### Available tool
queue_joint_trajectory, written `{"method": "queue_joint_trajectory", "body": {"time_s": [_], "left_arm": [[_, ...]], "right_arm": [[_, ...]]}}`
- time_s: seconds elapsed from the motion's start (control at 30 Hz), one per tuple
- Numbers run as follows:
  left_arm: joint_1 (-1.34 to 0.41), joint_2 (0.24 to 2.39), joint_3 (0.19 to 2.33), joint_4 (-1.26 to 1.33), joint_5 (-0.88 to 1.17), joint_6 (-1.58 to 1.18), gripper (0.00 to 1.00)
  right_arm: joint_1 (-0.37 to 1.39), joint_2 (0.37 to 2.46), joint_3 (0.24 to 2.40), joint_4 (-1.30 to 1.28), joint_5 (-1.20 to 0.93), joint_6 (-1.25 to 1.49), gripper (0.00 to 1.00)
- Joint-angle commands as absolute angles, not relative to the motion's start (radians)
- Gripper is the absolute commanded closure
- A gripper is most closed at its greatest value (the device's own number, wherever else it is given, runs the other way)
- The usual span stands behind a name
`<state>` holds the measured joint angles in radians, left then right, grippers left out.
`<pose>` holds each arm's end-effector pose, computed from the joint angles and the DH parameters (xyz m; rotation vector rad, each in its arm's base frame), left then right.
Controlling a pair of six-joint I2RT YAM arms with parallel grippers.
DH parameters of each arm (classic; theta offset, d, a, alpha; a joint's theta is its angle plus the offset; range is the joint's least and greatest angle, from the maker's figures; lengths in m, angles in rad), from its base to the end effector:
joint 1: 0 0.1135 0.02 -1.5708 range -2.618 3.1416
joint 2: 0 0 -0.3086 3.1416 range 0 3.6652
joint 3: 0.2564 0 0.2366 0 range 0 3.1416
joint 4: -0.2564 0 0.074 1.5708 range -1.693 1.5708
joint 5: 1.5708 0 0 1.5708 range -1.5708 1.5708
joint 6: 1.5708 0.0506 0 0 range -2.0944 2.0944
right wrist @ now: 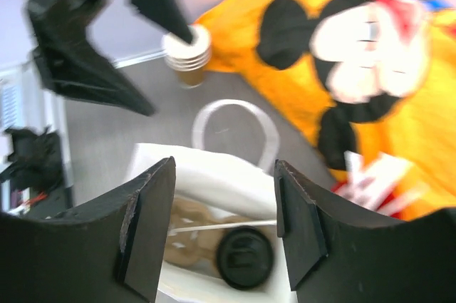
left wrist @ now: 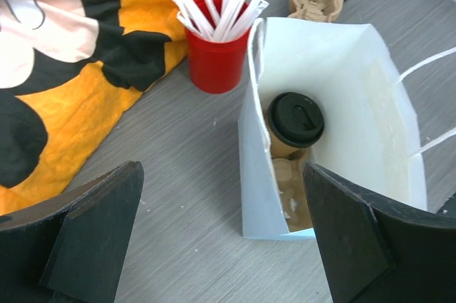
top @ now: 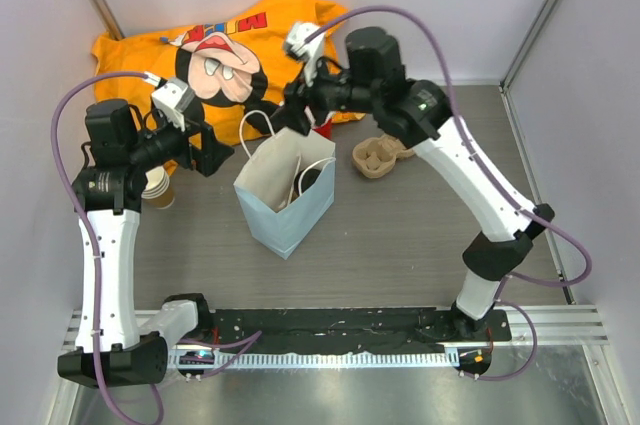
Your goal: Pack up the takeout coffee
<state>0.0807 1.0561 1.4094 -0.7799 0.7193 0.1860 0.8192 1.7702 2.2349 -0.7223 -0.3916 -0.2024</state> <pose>0.1662 -0.0200 0.4712 0.5504 1.8430 -0.5366 0.2424 0.2876 0.5414 -1.1572 1.4834 0.7865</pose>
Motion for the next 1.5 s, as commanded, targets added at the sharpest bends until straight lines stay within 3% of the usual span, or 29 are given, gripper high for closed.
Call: {"method": "queue_joint_trajectory", "body": {"time_s": [0.0, 0.33, 0.83, 0.9, 0.97, 1.1, 1.47], "left_arm": [[0.089, 1.057, 1.422, -0.756, 0.637, 0.229, 0.0], [0.089, 1.078, 1.373, -0.747, 0.729, 0.304, 0.0], [0.095, 1.121, 1.168, -0.565, 0.454, 0.353, 0.0], [0.095, 1.141, 1.12, -0.546, 0.475, 0.353, 0.0], [0.094, 1.178, 1.082, -0.535, 0.492, 0.357, 0.0], [0.069, 1.25, 1.029, -0.509, 0.492, 0.383, 0.0], [-0.035, 1.413, 0.969, -0.46, 0.437, 0.449, 0.0]], "right_arm": [[0.706, 1.669, 2.263, -0.71, -0.376, -0.172, 0.38], [0.672, 1.418, 1.878, -0.718, -0.364, -0.274, 0.37], [0.529, 1.209, 1.605, -0.669, -0.377, -0.341, 0.36], [0.505, 1.197, 1.589, -0.643, -0.348, -0.322, 0.29], [0.489, 1.189, 1.578, -0.627, -0.328, -0.313, 0.1], [0.446, 1.181, 1.582, -0.603, -0.311, -0.29, 0.0], [0.338, 1.152, 1.591, -0.597, -0.336, -0.25, 0.0]]}}
